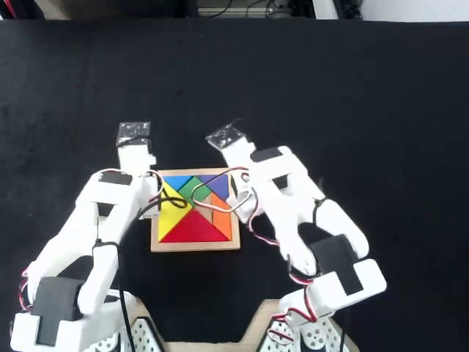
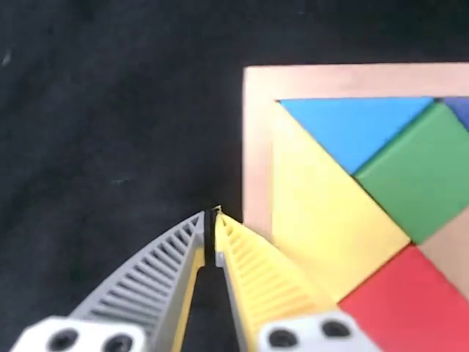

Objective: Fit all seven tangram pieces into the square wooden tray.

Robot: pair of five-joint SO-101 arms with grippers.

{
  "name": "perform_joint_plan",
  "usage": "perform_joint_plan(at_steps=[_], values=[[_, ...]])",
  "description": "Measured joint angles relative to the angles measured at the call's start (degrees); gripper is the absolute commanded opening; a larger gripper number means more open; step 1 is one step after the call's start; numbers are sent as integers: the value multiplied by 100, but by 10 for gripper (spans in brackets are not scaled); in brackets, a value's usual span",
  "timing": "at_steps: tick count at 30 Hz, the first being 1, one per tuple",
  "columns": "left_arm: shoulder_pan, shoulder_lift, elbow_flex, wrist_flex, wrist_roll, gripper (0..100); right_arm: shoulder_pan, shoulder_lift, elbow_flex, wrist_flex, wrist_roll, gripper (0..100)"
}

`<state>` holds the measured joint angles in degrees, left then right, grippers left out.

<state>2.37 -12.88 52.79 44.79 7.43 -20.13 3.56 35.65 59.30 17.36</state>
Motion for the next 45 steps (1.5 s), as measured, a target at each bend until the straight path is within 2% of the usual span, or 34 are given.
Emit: perform_joint_plan(at_steps=[8, 20, 36, 38, 41, 45], values=[[62, 0, -9, -53, 18, 30, -668, 26, 0, -79, 18, 11], [176, 9, -9, -387, 18, 30, -466, 26, 0, -79, 18, 11], [642, 18, -308, -369, 26, 32, -334, 70, -958, -105, 44, 11], [615, 0, -475, -149, 26, 33, -97, 18, -1204, 255, 44, 11], [193, -413, -1257, 756, 0, 33, 545, -466, -1969, 1125, 44, 11], [-413, -1160, -2796, 1996, -800, 33, 1389, -1424, -3385, 2321, 35, 11]])
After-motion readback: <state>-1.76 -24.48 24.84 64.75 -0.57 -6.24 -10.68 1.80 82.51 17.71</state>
